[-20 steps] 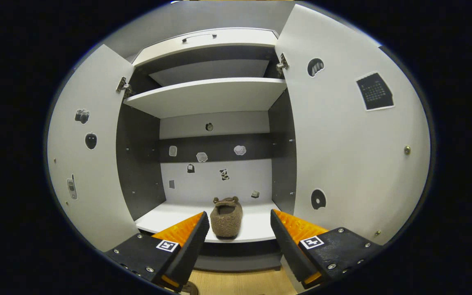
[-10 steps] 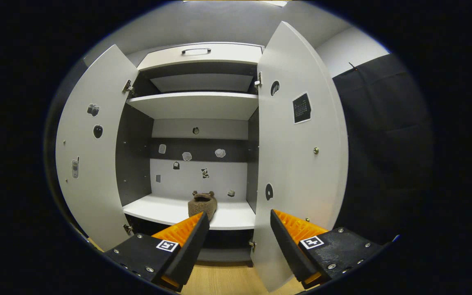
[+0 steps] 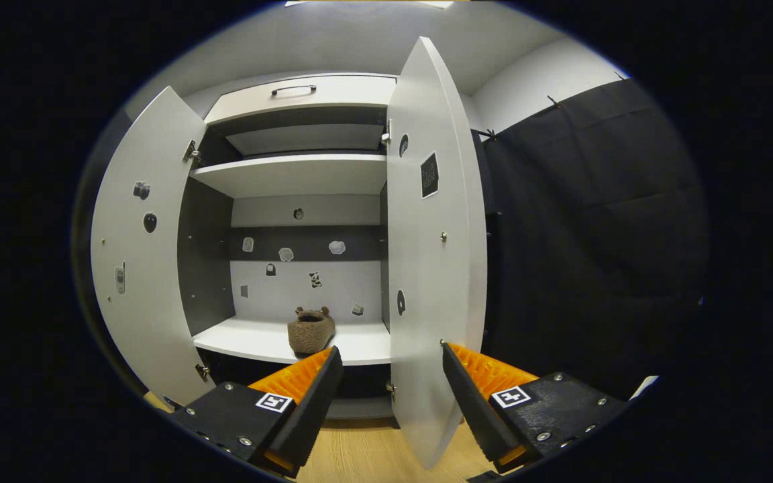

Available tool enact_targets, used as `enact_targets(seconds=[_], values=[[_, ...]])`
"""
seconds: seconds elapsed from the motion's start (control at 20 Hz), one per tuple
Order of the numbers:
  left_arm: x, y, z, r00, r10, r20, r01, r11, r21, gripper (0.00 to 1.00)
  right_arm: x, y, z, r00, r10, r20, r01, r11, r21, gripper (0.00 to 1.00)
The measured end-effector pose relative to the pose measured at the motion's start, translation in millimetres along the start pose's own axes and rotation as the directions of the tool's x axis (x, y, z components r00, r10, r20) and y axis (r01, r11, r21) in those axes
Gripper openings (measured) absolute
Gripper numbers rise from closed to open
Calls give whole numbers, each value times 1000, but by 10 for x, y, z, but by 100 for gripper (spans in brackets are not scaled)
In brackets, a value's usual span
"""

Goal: Grab one shoe with the right hand and put it into the shoe cabinet, grab the other shoe with the left hand and put it into the shoe cabinet; then close the right door with the right hand and the left door with the left hand.

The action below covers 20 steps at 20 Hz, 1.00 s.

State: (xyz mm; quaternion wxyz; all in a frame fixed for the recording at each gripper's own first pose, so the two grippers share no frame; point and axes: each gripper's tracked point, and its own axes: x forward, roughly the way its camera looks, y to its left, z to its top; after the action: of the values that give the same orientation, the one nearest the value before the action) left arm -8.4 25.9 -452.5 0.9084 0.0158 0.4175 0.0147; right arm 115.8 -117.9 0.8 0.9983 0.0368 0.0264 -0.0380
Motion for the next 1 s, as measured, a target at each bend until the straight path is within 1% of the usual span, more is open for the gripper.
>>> enact_targets(seconds=[0.05, 0.1, 0.15, 0.2, 0.25, 0.3, 0.4, 0.5, 0.65, 0.8, 1.0], values=[[3, -43, -5, 1000, -9, -6, 9, 1000, -8, 96, -8, -2, -13, 1000, 1, -2, -1, 1000, 4, 92], [16, -92, 4, 1000, -26, -15, 25, 999, -20, 84, -11, 0, -21, 1000, 3, -3, -3, 1000, 7, 92], [44, -135, -2, 999, -40, -24, 40, 999, -32, 74, -13, 15, -20, 1000, 4, -3, -4, 1000, 10, 92], [55, -159, -9, 999, -38, -38, 37, 999, -23, 48, -10, 23, -28, 1000, 4, -6, -4, 1000, 12, 92], [65, -125, -37, 998, -19, -61, 20, 1000, 9, 29, -7, 23, -37, 1000, 4, -8, -4, 1000, 15, 92], [47, -156, -17, 997, -28, -72, 30, 999, 35, 10, 0, 39, -48, 1000, 6, -11, -6, 1000, 20, 92], [28, -208, 45, 993, -63, -104, 68, 997, 43, 7, 6, 77, -59, 1000, 15, -15, -15, 999, 30, 92], [-94, -288, 167, 990, -107, -96, 108, 994, 9, 7, 11, 109, -63, 1000, 25, -13, -25, 999, 28, 92], [-400, -323, 392, 988, -133, -72, 134, 991, 8, 7, 17, 193, -85, 999, 45, -11, -45, 999, 22, 92], [-755, -366, 736, 985, -169, -43, 168, 985, -26, 6, 11, 296, -124, 997, 73, -5, -73, 997, 10, 92], [-1235, -355, 1325, 980, -194, 36, 196, 979, -55, 7, 17, 428, -251, 995, 104, -7, -104, 994, -18, 92]])
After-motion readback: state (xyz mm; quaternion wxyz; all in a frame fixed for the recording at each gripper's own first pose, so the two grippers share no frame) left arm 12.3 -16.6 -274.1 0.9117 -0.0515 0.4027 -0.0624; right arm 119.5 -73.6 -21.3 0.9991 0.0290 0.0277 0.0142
